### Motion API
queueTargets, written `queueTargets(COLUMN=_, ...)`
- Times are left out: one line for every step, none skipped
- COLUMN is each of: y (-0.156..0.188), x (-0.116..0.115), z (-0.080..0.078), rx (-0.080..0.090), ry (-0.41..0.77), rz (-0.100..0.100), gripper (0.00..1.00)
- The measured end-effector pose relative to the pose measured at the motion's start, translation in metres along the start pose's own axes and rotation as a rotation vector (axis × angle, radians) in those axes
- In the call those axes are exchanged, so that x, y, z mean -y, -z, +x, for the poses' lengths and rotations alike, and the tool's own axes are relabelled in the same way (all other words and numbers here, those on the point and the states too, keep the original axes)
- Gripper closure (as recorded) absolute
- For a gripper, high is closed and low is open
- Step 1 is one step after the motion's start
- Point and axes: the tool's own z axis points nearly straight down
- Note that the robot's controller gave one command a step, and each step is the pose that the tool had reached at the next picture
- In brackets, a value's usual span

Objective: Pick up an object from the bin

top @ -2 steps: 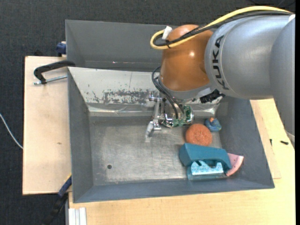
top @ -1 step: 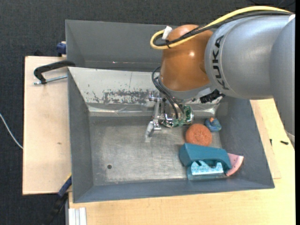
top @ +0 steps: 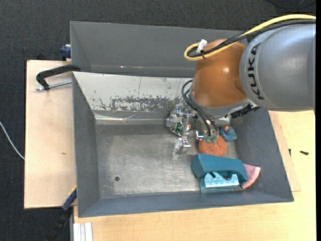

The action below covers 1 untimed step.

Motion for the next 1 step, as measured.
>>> queueTargets(y=-0.0152, x=0.0438, z=-0.0003, rx=-0.003, ry=0.062, rz=0.002, gripper=0.00)
